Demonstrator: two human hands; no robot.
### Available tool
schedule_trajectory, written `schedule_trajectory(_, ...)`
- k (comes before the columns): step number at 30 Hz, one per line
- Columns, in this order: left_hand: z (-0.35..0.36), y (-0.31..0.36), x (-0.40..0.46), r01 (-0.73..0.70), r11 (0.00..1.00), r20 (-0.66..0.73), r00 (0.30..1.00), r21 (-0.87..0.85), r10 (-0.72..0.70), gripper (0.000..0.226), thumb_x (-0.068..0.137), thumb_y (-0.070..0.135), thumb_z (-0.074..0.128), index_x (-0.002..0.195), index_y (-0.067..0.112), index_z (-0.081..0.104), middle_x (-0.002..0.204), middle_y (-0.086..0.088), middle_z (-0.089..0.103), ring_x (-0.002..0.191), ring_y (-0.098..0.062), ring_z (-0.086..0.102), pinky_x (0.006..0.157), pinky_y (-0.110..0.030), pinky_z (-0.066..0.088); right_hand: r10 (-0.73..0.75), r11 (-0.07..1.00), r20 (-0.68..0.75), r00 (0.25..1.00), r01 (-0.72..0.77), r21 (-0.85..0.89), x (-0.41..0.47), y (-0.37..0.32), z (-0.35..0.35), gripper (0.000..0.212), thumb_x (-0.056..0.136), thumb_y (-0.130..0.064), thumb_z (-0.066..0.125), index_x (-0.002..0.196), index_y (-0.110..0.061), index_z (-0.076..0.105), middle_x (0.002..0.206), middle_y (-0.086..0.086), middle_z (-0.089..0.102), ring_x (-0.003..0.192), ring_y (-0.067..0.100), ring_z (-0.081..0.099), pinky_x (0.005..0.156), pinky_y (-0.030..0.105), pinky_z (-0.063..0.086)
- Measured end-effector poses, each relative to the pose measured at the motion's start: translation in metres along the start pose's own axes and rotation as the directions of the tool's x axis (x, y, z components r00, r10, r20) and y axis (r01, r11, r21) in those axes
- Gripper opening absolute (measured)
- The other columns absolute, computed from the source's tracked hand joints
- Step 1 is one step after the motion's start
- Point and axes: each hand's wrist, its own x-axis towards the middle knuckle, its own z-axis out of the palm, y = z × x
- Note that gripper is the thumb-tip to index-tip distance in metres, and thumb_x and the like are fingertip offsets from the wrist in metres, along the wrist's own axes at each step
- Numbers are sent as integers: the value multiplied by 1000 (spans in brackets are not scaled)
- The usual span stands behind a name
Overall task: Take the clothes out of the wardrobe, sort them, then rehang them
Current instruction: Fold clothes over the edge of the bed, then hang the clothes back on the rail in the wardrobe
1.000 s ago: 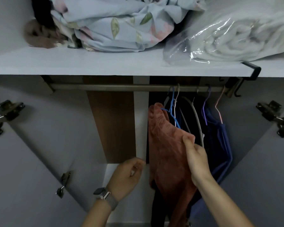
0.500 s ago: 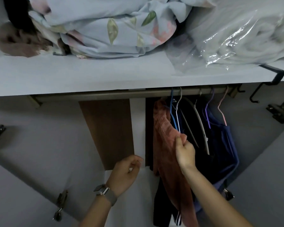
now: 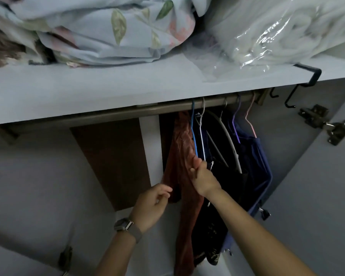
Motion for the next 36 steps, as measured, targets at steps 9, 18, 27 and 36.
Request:
schedule_trajectory(9,44,56,8,-222,975,163,962,-17,221,20,89,11,56,98,25,66,89,13,69,84,1,62,74,-6,43,117,993,93,989,-113,-45,-89,77,-34,41,93,-44,51,126,-19,54,120,6,54,106,18,55,84,19,40)
schedule_trajectory(18,151,111,-22,-402,914,549,754,-48,360,21,89,14,54,106,21,64,87,14,64,81,-5,63,76,-12,45,490,871,-119,864,-482,92,-242,211,-48,8,93,-31,52,91,-25,57,95,-3,63,94,16,60,73,22,39)
schedule_trajectory(27,273,192,-131,-611,786,785,442,-89,433,27,91,19,49,115,25,58,87,16,61,84,-6,61,78,-20,46,765,644,-334,550,-663,383,-436,310,-69,13,91,-33,55,103,-29,59,91,-11,63,85,8,56,68,18,41)
schedule_trajectory(36,408,285,-349,-678,662,868,71,-320,492,24,91,18,50,113,22,61,80,3,63,67,-8,56,71,-18,43,917,375,-390,86,-526,764,-696,374,-49,11,84,-17,67,83,-27,62,78,-3,66,67,13,59,60,16,45)
